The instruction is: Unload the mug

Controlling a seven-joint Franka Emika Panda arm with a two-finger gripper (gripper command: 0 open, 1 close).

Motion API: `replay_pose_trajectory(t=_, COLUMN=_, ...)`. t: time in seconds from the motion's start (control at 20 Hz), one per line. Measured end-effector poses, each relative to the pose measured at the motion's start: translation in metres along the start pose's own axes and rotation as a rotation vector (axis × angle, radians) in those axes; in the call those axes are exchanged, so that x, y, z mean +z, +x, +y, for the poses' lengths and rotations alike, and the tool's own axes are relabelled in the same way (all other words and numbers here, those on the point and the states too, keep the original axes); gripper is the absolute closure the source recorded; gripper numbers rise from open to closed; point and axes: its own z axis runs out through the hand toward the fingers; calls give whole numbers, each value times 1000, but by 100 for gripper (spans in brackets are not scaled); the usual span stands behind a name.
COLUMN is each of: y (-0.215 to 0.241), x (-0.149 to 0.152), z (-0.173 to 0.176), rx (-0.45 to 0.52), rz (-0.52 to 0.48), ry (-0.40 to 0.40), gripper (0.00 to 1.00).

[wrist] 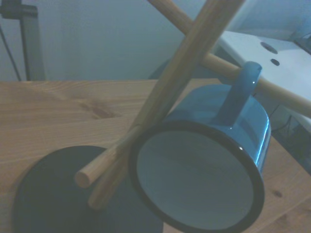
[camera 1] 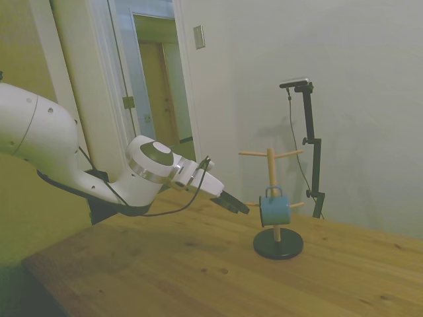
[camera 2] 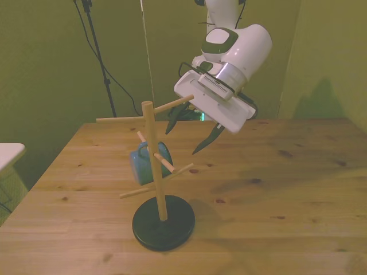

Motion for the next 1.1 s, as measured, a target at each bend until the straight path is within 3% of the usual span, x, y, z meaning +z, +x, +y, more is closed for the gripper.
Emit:
replay_pose_trajectory(t=0.5, y=19, x=42, z=-1, rx=109, rz=66, ry=-27, gripper=0)
replay_pose_trajectory(t=0.95, y=37, x=64, z=1, rx=140, rz=89, ry=-52, gripper=0)
replay_pose_trajectory(t=1.0, y=39, x=66, z=3, rx=144, rz=90, ry=-56, gripper=100)
replay_pose_trajectory(t=1.1, y=44, x=70, z=7, rx=150, rz=92, ry=-62, gripper=100)
